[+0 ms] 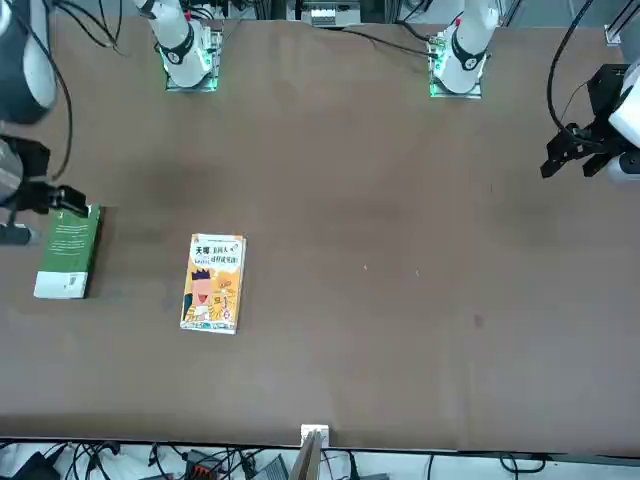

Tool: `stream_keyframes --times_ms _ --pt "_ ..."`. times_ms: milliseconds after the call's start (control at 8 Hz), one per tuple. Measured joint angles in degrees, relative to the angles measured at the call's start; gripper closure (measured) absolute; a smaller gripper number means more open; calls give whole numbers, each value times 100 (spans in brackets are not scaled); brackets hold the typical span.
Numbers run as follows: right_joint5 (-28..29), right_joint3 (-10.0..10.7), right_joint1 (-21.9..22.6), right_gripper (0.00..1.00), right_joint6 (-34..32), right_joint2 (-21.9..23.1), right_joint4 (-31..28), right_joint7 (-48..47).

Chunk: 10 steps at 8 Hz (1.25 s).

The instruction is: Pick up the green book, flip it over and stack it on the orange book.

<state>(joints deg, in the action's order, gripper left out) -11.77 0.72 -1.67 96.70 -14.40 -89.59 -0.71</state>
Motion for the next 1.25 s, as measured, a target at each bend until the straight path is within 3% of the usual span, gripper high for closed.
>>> stream_keyframes --times_ms 625,1250 --pt "-1929 -22 429 0 708 -1045 -501 -2014" --pt "-3963 -13 420 1 1276 -1288 -1885 -3246"
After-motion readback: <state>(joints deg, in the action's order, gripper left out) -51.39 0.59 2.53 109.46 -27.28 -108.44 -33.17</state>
